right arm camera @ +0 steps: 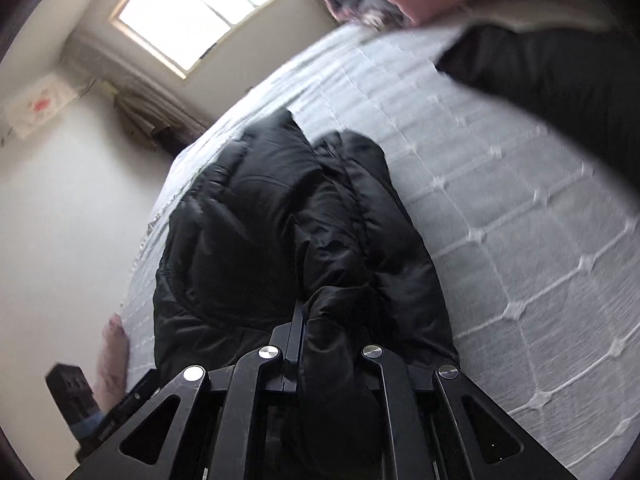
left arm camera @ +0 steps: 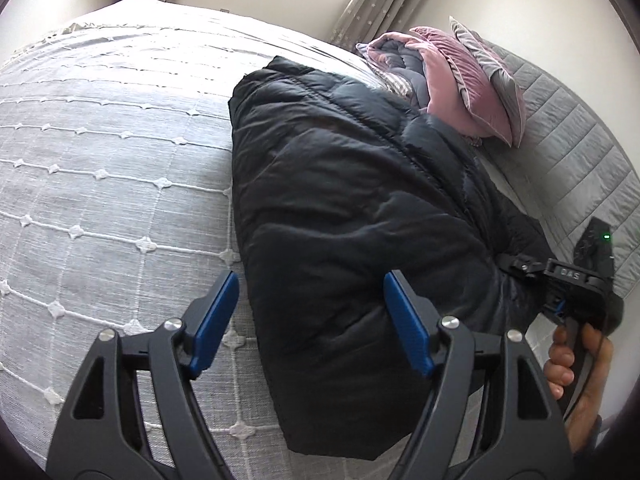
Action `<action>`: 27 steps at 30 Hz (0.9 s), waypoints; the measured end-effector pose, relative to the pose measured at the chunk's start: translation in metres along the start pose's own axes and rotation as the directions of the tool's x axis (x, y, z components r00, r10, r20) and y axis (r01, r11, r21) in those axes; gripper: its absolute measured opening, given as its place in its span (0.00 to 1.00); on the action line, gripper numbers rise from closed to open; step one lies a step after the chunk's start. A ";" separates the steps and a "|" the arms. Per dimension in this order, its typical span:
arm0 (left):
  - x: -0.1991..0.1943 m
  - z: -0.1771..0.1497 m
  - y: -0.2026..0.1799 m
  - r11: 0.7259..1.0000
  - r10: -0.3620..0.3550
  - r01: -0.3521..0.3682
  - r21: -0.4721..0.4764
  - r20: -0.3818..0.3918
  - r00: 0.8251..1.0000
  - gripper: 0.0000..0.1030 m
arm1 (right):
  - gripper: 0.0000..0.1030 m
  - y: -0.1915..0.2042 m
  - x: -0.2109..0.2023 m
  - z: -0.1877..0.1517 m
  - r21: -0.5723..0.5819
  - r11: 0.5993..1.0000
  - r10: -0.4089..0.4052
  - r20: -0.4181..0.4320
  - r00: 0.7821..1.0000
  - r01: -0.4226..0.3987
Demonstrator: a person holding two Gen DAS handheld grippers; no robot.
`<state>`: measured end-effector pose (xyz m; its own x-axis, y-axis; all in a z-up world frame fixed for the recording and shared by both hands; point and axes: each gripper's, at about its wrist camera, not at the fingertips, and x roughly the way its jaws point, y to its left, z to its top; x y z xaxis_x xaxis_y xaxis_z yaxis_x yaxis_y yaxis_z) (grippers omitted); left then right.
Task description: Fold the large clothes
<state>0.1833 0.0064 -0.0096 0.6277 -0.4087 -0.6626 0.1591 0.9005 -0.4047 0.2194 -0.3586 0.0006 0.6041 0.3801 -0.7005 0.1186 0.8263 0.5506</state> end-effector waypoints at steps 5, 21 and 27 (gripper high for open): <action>0.008 0.001 0.003 1.000 0.013 -0.014 -0.012 -0.015 1.000 0.77 | 0.12 -0.007 0.017 0.001 0.000 1.000 -0.017 -0.039 0.999 0.017; 0.014 -0.005 -0.004 0.988 0.135 -0.135 0.080 0.011 0.991 0.79 | 0.20 -0.003 0.027 0.004 -0.053 0.993 -0.108 -0.060 0.992 0.105; 0.015 -0.002 -0.012 0.979 0.167 -0.168 0.113 0.026 0.986 0.79 | 0.28 0.036 0.003 0.003 -0.190 0.937 -0.291 0.042 0.956 0.293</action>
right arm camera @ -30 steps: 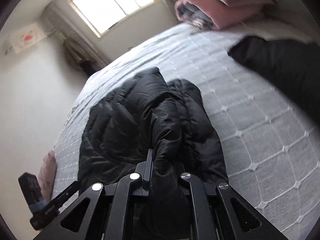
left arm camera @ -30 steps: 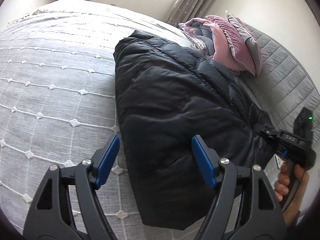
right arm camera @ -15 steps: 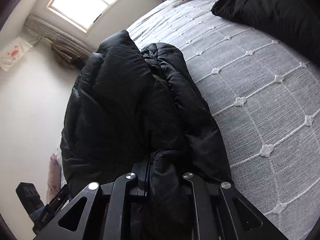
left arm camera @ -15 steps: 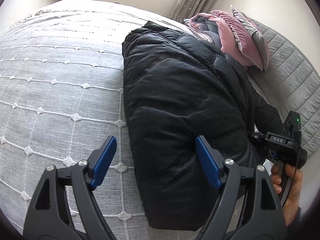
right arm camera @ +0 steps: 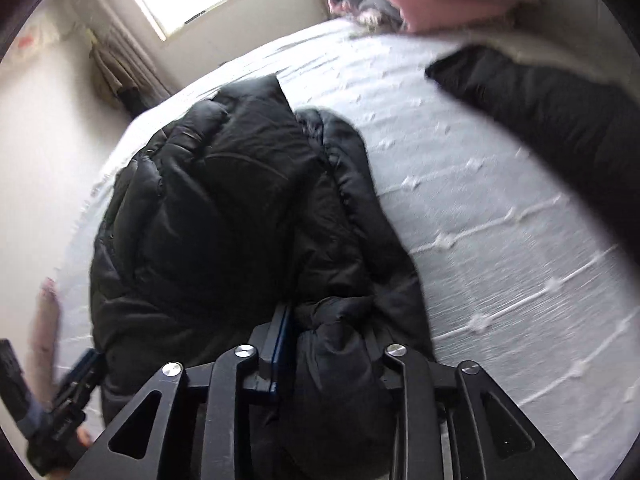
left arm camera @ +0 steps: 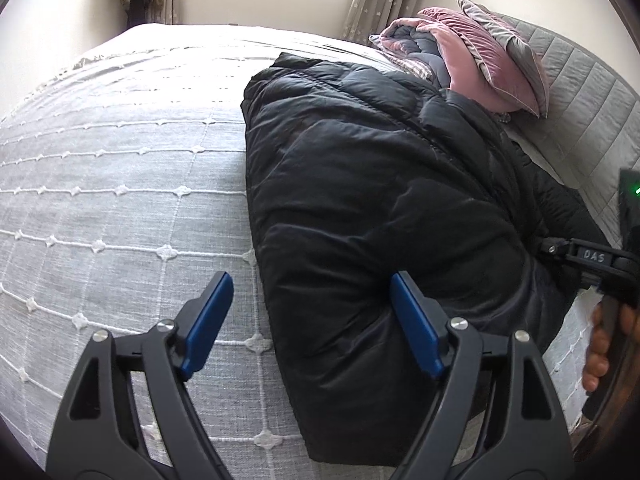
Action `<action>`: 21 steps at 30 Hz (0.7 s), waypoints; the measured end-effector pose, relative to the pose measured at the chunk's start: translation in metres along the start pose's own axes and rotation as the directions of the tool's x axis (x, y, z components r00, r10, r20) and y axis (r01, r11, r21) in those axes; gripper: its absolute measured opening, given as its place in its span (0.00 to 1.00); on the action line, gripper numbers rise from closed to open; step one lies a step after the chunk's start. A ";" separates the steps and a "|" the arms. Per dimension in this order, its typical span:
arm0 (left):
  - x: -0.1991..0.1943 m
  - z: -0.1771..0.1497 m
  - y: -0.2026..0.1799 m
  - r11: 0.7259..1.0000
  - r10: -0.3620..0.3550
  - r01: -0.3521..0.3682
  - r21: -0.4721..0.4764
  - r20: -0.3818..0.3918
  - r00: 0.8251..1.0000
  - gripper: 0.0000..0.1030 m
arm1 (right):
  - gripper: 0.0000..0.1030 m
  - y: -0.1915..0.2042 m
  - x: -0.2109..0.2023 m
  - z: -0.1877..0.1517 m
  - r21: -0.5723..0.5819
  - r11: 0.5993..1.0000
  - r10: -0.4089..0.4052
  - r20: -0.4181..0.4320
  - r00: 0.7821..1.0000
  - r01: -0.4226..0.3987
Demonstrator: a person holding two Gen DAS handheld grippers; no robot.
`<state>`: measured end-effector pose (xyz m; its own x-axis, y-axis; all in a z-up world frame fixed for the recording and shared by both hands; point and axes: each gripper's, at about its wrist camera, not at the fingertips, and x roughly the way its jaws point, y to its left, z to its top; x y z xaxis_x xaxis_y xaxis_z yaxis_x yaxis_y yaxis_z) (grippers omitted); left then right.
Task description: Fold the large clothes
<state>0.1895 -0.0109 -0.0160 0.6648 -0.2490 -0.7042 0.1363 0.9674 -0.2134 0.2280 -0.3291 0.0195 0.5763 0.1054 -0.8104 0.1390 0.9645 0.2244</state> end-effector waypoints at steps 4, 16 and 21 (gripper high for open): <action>-0.002 0.006 -0.005 1.000 0.006 -0.006 0.002 0.002 1.000 0.79 | 0.28 0.013 -0.030 0.003 -0.039 0.997 -0.067 0.128 0.989 0.072; 0.006 0.067 -0.014 0.999 -0.026 0.028 -0.034 0.061 0.998 0.79 | 0.28 0.085 -0.043 0.036 -0.242 0.964 0.168 0.223 0.960 -0.112; 0.036 0.091 -0.005 0.996 -0.035 0.038 -0.076 0.036 0.999 0.78 | 0.28 0.114 0.021 0.048 -0.336 0.938 0.131 0.129 0.983 -0.081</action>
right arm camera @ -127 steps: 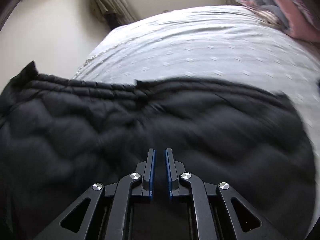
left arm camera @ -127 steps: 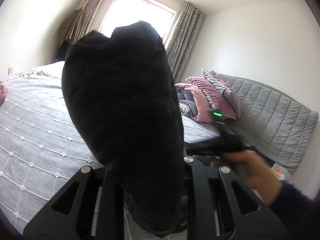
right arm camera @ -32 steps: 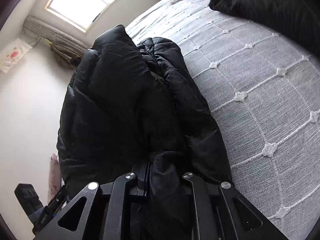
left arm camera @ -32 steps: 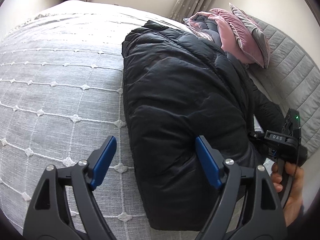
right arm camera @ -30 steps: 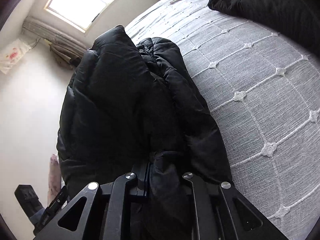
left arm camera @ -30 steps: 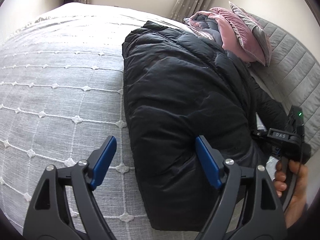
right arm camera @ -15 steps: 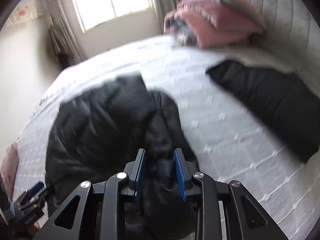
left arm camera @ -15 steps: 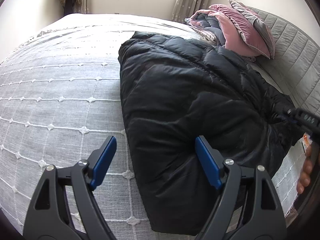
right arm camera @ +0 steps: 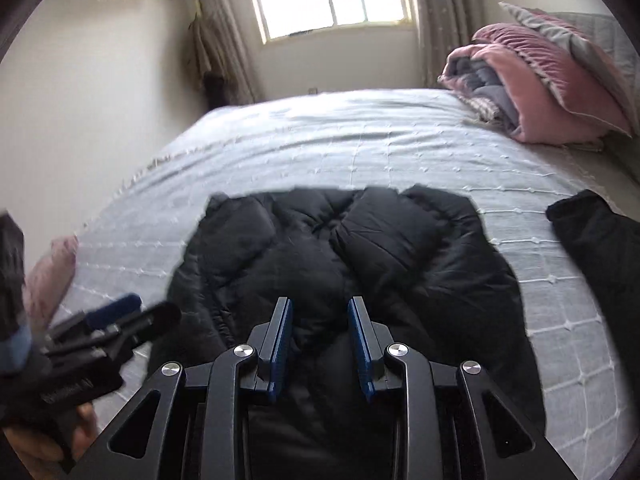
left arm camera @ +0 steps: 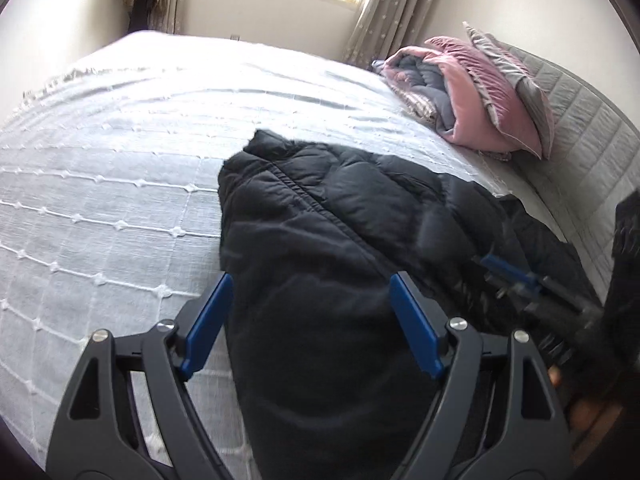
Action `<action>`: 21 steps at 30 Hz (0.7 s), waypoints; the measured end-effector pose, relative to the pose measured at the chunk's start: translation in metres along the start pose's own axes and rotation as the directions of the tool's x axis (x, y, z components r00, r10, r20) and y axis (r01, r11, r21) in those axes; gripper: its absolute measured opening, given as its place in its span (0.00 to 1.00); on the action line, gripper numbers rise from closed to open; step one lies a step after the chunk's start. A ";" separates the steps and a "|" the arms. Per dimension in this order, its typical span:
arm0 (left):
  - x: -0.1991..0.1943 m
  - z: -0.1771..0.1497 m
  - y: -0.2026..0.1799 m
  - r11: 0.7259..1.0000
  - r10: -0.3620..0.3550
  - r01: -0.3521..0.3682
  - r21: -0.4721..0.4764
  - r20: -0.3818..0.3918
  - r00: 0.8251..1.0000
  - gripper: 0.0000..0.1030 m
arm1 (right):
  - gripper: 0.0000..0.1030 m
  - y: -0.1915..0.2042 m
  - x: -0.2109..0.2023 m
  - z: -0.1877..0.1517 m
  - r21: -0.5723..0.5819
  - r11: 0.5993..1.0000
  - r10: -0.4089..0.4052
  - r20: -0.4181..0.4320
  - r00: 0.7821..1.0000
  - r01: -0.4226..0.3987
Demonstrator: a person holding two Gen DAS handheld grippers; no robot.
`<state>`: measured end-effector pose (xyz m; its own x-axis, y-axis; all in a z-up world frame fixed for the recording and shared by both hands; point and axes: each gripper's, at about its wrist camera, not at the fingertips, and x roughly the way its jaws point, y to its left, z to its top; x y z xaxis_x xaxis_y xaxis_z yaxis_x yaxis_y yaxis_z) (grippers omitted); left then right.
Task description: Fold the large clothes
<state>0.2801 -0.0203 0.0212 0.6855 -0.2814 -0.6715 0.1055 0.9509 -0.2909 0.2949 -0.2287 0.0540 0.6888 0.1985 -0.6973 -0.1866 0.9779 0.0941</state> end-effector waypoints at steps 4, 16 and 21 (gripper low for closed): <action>0.037 0.001 0.008 0.999 -0.018 0.014 -0.051 -0.074 0.997 0.78 | 0.28 -0.020 0.021 0.000 0.026 0.998 -0.063 -0.032 0.998 0.064; 0.053 -0.008 -0.004 0.999 0.015 -0.017 -0.028 -0.062 0.998 0.79 | 0.28 -0.067 0.045 -0.024 0.139 0.984 -0.100 -0.064 0.993 0.108; 0.039 -0.012 0.023 0.986 -0.092 0.081 -0.145 -0.072 0.993 0.79 | 0.34 -0.072 0.031 -0.024 0.190 0.979 -0.060 -0.096 0.994 0.077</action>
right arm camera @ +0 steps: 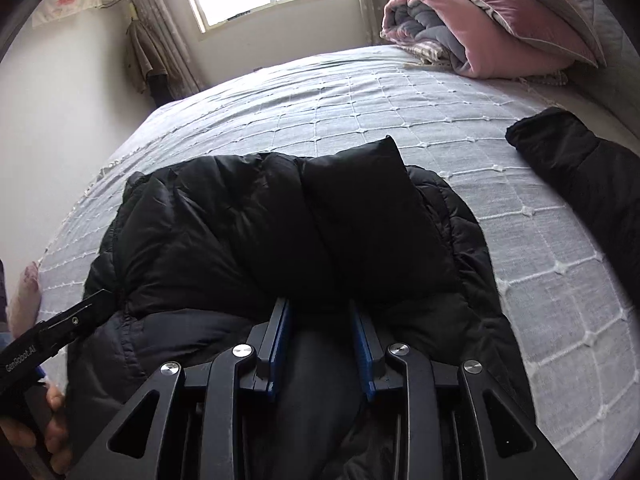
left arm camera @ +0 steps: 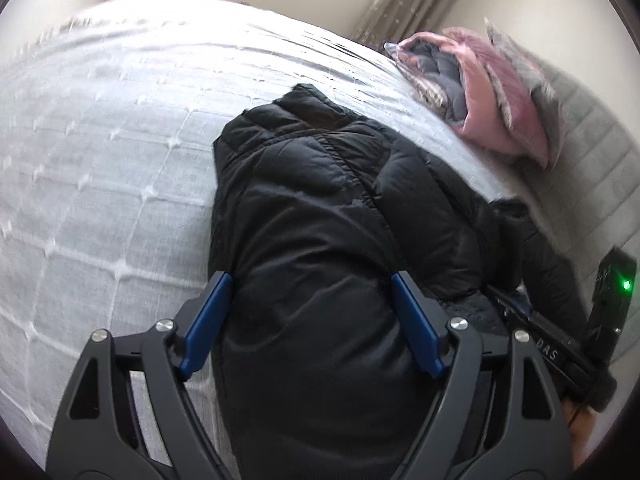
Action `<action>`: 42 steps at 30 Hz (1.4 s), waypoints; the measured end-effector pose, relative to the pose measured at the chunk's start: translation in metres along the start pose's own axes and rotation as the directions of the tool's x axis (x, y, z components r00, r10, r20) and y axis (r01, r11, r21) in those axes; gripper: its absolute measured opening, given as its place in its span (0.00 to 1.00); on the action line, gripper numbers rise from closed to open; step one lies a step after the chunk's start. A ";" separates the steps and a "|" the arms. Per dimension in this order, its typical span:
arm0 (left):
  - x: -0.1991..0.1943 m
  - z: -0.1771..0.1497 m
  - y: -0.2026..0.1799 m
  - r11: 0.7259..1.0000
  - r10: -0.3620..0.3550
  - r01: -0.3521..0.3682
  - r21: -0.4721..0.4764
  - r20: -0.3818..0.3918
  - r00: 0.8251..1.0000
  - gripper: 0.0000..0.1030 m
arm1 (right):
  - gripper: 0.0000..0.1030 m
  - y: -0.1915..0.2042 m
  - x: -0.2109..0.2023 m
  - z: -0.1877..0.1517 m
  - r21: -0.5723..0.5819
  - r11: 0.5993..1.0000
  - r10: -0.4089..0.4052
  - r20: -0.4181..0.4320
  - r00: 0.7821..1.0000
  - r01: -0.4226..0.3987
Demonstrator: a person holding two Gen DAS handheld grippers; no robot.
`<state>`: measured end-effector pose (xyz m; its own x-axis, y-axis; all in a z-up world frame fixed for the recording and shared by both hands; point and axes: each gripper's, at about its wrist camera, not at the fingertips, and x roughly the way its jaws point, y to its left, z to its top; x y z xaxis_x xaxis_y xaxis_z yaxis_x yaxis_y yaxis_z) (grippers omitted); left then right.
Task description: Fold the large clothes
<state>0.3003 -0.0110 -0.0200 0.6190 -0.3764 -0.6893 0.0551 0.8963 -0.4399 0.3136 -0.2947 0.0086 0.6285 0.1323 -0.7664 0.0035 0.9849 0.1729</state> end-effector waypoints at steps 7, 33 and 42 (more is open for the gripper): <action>-0.048 -0.035 0.030 0.993 -0.034 0.030 -0.110 -0.036 0.999 0.79 | 0.85 -0.011 -0.080 -0.013 0.076 0.997 -0.009 0.103 0.995 0.001; -0.044 -0.093 0.034 0.939 -0.247 0.194 -0.285 -0.164 0.955 0.84 | 0.94 -0.119 -0.038 -0.102 0.596 0.791 0.251 -0.110 0.962 -0.138; -0.036 -0.102 0.021 0.936 -0.274 0.220 -0.276 -0.173 0.946 0.91 | 1.00 -0.125 -0.031 -0.109 0.641 0.743 0.287 -0.049 0.957 -0.190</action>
<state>0.1995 -0.0026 -0.0627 0.4349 -0.6419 -0.6315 -0.0282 0.6913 -0.7220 0.2094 -0.4099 -0.0566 0.5642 0.4150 -0.7138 0.3816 0.6355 0.6712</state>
